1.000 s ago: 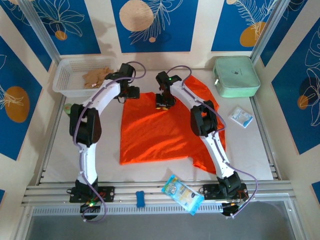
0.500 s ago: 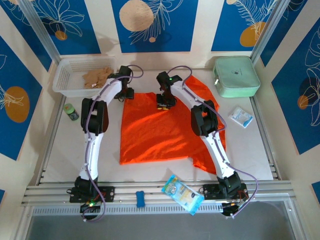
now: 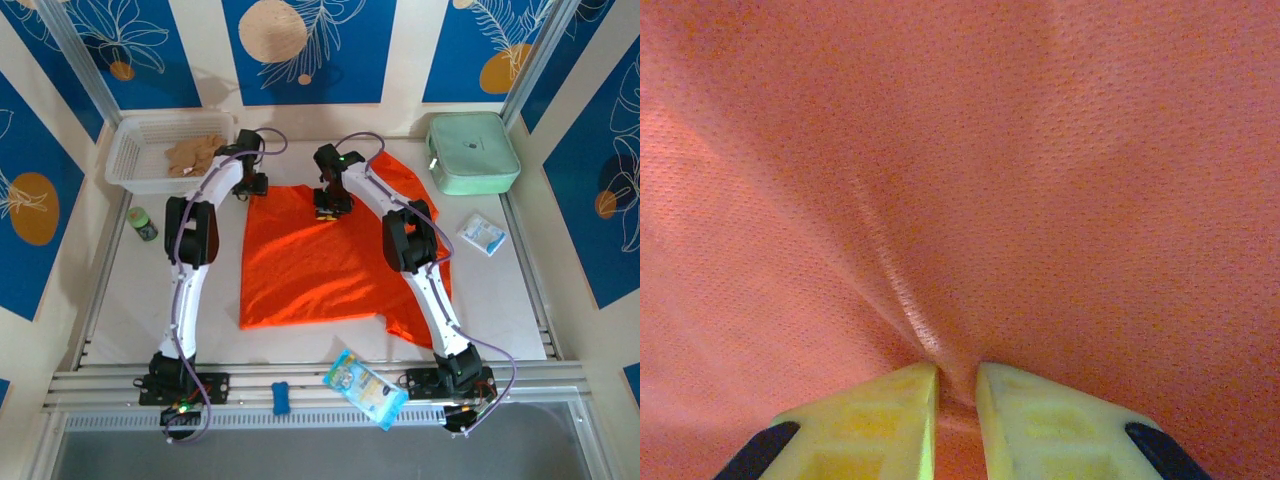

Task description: Fold and stack the t-shirts

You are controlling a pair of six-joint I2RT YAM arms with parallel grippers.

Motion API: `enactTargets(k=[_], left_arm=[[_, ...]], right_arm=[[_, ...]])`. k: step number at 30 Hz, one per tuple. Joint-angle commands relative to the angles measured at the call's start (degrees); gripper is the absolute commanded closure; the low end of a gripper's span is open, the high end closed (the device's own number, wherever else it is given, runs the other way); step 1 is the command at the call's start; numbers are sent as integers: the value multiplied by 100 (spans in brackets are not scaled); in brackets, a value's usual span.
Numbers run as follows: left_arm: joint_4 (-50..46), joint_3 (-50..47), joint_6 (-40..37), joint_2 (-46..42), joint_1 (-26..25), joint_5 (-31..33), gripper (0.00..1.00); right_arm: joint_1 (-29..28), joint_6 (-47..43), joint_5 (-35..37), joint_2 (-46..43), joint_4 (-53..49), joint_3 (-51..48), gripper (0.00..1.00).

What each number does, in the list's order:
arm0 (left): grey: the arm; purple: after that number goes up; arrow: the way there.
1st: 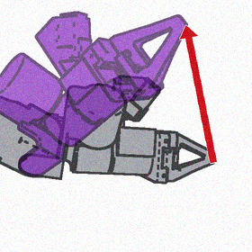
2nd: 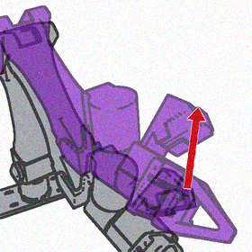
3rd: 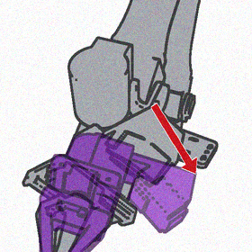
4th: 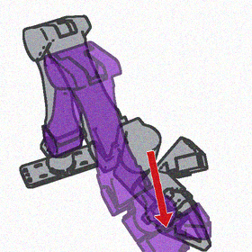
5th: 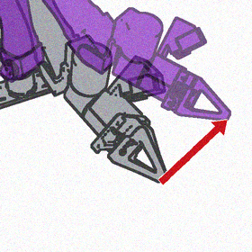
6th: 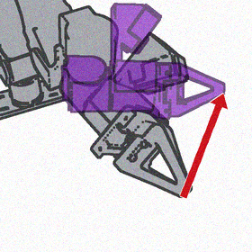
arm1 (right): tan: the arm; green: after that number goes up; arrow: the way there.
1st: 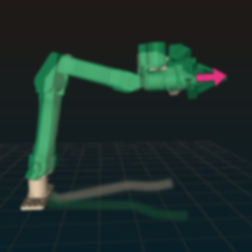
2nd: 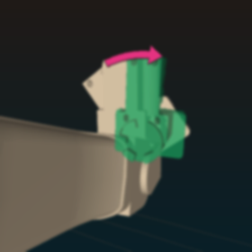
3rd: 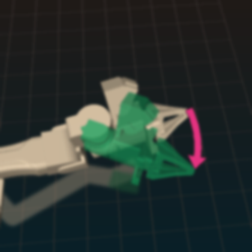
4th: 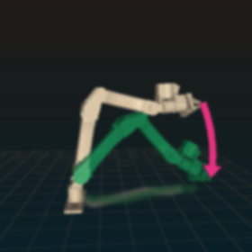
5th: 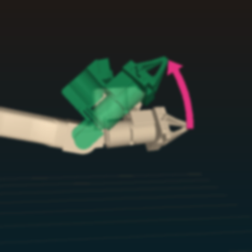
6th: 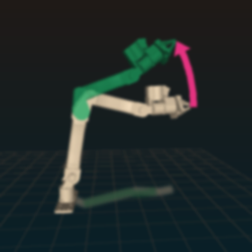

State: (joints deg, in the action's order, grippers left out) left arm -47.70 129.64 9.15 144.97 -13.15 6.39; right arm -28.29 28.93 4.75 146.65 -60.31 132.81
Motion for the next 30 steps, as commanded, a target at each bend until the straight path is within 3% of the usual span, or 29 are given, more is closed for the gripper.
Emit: enactTargets(k=[1,11,14,16,20,25,30], left_arm=[[-297,437,-102,285,43,-187,58],[-536,542,-62,502,33,-616,75],[-507,457,-41,434,31,-587,86],[-490,410,-8,331,27,-587,100],[-420,284,61,-37,-11,-622,100],[-301,-114,156,-871,-123,-640,100],[75,-1004,276,-1744,-166,-586,100]], right_arm=[[-80,-53,-27,136,-358,-281,80],[-97,-38,-80,75,-288,-416,81],[-97,-36,-97,41,-288,-423,81],[-97,-25,-106,-16,-284,-445,81],[-10,-21,-55,-271,-239,-516,77],[411,-148,-13,-934,-209,-594,55],[918,-523,120,-1344,-224,-665,47]])
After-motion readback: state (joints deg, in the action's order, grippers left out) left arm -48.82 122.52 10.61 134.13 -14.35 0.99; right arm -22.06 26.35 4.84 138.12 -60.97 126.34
